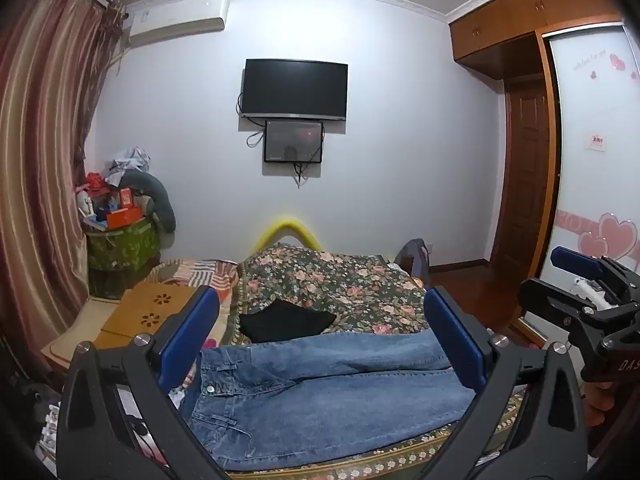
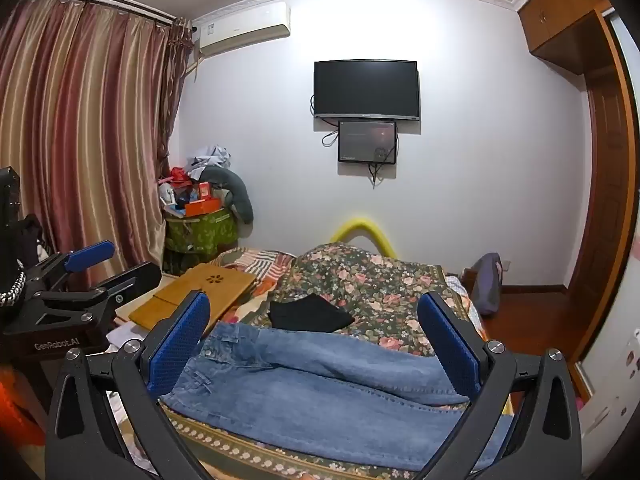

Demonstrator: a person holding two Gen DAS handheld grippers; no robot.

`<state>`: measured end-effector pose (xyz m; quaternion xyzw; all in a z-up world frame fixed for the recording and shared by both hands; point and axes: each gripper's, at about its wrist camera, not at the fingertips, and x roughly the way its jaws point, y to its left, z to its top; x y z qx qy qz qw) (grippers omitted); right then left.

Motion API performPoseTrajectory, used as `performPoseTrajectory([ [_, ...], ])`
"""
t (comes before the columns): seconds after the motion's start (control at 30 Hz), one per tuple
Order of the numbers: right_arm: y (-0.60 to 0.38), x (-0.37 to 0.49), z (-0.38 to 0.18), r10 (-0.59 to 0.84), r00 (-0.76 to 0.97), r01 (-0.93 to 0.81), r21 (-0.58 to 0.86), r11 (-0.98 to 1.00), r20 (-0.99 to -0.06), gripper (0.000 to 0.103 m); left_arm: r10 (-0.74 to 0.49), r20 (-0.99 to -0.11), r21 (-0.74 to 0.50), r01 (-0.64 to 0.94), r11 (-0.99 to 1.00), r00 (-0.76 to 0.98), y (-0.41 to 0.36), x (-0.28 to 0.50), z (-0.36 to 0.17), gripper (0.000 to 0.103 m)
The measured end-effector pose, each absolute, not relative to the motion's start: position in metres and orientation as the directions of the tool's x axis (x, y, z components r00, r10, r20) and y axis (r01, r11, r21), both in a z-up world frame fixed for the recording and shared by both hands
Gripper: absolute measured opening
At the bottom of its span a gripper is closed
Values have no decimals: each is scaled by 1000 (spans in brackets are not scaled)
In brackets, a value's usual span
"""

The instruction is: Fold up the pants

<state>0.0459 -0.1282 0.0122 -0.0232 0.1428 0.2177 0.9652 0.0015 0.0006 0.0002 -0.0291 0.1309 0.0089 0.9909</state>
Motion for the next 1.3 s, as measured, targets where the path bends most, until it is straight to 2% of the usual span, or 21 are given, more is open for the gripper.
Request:
performPoseTrajectory([
  [0.07, -128, 46, 12, 412, 867, -427, 9, 904, -279, 103, 5, -266, -59, -21, 998, 964, 3, 5, 0, 103],
  [0.1, -128, 46, 12, 412, 867, -427, 10, 904, -280, 103, -5, -219, -63, -9, 998, 976, 6, -6, 0, 103],
  [1.3, -133, 45, 15, 391, 876, -403, 18, 915, -282, 103, 2, -224, -57, -16, 998, 975, 6, -4, 1, 103],
])
